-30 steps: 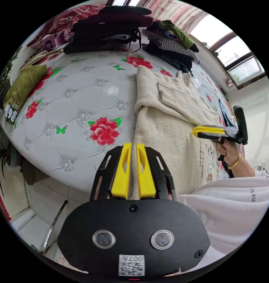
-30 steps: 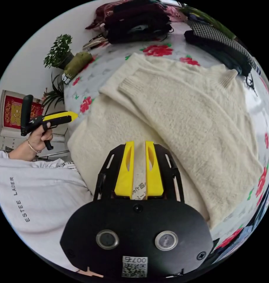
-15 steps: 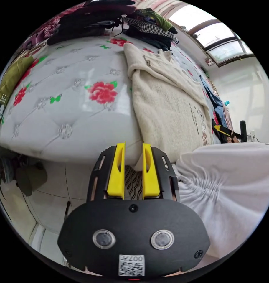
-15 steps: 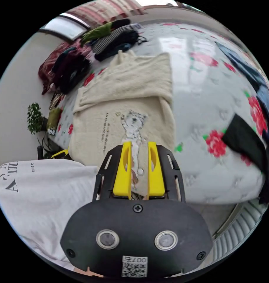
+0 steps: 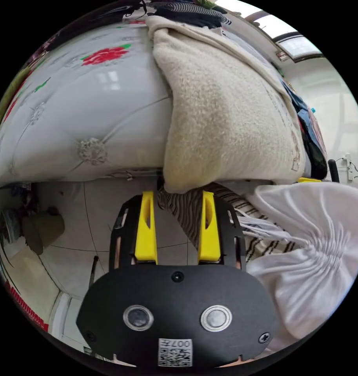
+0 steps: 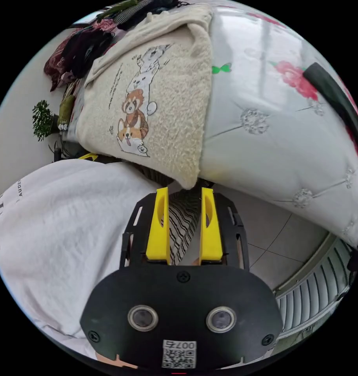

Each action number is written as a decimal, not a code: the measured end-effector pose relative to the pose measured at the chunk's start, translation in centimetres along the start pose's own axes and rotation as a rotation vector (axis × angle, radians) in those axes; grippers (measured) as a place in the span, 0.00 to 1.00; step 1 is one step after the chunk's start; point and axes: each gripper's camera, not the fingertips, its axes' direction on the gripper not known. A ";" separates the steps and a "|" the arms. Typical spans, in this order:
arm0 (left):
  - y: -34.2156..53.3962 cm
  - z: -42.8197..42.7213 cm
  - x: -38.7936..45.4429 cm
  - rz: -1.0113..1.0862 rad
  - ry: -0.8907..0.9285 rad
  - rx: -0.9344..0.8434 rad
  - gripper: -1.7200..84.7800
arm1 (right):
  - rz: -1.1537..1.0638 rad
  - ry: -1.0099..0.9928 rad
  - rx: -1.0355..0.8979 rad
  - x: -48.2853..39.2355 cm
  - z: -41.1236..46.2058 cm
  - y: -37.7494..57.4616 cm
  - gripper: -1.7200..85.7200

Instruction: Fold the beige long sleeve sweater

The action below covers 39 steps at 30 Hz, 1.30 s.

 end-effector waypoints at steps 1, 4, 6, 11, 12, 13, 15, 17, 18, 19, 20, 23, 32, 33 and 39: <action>-0.5 0.0 0.2 0.008 -0.019 -0.002 0.14 | -0.004 -0.025 -0.017 0.6 0.9 -0.5 0.10; -0.9 -0.6 1.0 0.070 -0.053 0.004 0.06 | -0.008 -0.069 -0.042 2.1 1.5 -1.5 0.06; -0.8 -1.5 0.7 0.129 -0.006 -0.045 0.03 | -0.034 -0.059 -0.055 2.7 0.5 -1.5 0.04; 0.8 -9.4 -4.0 0.199 0.510 -0.029 0.02 | -0.169 -0.335 -0.019 5.5 -8.1 0.6 0.02; 0.7 -12.0 -5.5 0.220 0.674 0.011 0.02 | -0.176 -0.386 0.004 6.1 -9.5 0.8 0.02; 0.2 -14.7 -7.2 0.241 0.807 0.086 0.02 | -0.188 -0.484 0.059 7.3 -12.6 0.8 0.02; -1.6 -18.4 -10.1 0.231 0.891 0.222 0.02 | -0.192 -0.633 0.175 9.5 -17.6 0.1 0.02; -5.1 -20.2 -13.4 0.129 0.952 0.333 0.03 | -0.187 -0.781 0.323 12.0 -23.3 -2.9 0.02; -7.8 -20.3 -16.0 -0.022 0.990 0.402 0.04 | -0.182 -0.811 0.357 12.5 -24.4 -4.0 0.02; -10.2 -19.5 -18.5 -0.218 1.024 0.472 0.05 | -0.159 -0.864 0.422 13.4 -26.5 -6.7 0.02; -11.2 -19.0 -19.4 -0.302 1.044 0.522 0.05 | -0.127 -0.896 0.492 14.1 -28.1 -9.5 0.02; -14.3 -17.2 -21.0 -0.543 1.021 0.694 0.10 | -0.017 -0.804 0.660 15.5 -30.0 -15.2 0.03; -17.1 -16.5 -18.2 -0.265 0.364 0.475 0.15 | 0.078 -0.192 0.568 16.1 -24.4 -17.8 0.07; -18.0 -15.8 -17.8 -0.237 0.363 0.466 0.16 | 0.077 -0.163 0.565 16.2 -24.2 -18.1 0.07; -24.2 -11.1 -8.5 0.075 0.063 0.410 0.17 | 0.002 0.055 0.507 14.4 -22.1 -24.1 0.10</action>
